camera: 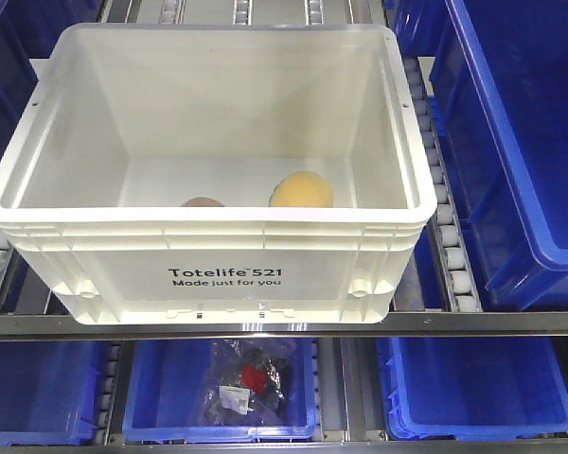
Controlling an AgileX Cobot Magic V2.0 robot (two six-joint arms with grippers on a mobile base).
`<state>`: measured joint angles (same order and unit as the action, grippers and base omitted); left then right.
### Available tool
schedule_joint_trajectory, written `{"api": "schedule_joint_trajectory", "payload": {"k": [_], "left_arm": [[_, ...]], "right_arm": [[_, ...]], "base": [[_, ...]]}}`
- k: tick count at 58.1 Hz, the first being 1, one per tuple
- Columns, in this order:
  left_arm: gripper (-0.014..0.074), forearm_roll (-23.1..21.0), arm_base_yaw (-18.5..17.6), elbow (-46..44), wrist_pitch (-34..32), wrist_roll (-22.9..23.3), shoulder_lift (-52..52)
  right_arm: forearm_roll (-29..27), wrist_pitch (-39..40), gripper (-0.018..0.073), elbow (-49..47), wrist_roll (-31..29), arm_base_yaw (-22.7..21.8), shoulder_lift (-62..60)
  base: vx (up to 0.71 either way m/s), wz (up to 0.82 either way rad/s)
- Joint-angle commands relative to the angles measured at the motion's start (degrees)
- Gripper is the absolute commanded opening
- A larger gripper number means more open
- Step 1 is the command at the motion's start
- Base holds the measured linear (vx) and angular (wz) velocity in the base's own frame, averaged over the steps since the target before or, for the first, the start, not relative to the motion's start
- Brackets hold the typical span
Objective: Place moving items into box and shelve
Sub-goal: 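Open both grippers and withdraw them from the shelved tote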
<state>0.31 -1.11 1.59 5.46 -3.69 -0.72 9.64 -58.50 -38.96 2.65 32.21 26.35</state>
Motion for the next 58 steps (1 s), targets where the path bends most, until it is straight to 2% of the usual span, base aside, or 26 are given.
{"api": "schedule_joint_trajectory", "payload": {"k": [1, 7, 23, 58], "left_arm": [[-0.0017, -0.3, 0.8, 1.6, -5.1, 2.2, -0.9], [-0.0017, 0.1, 1.6, 1.7, -5.5, 4.2, -0.9], [-0.0017, -0.3, 3.7, 1.7, -5.5, 4.4, -0.9], [-0.0017, -0.3, 3.7, 1.6, -6.8, 4.4, -0.8]], "right_arm": [[0.7, 3.6, -0.0015, -1.5, -0.6, -0.1, 0.4], [0.7, 3.6, -0.0015, -1.5, -0.6, -0.1, 0.4], [0.7, 3.6, -0.0015, -1.5, -0.6, -0.1, 0.4], [0.7, 3.6, -0.0015, -1.5, -0.6, -0.1, 0.4]], "base": [[0.00, 0.00], [0.00, 0.00], [0.00, 0.00], [0.00, 0.00]]}}
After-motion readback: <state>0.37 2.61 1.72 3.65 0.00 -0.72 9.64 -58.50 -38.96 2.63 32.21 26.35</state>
